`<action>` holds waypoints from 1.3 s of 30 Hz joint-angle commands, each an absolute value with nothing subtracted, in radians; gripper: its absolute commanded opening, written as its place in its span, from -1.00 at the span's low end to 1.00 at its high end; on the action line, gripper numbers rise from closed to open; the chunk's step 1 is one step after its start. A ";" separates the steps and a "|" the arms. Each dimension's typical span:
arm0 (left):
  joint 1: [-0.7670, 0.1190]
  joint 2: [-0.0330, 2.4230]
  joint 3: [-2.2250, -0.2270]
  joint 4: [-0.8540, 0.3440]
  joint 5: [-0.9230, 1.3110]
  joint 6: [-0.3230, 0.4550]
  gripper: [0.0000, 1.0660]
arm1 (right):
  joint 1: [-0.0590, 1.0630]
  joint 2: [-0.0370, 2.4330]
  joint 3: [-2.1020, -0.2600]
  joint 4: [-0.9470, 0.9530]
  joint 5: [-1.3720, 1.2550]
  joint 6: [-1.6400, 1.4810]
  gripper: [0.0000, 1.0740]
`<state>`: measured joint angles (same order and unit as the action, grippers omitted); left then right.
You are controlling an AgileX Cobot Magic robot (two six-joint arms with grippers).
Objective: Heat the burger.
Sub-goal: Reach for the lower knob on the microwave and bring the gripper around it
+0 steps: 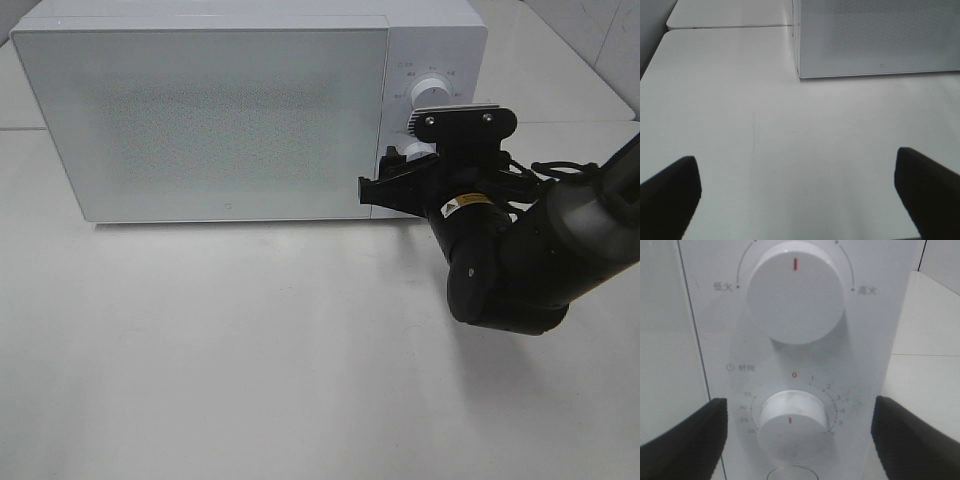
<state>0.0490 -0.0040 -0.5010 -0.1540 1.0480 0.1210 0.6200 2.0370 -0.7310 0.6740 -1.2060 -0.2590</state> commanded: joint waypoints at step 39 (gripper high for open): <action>0.053 -0.027 -0.498 -0.160 1.039 0.121 0.98 | 0.588 2.084 -0.786 0.635 -1.245 -0.252 -0.99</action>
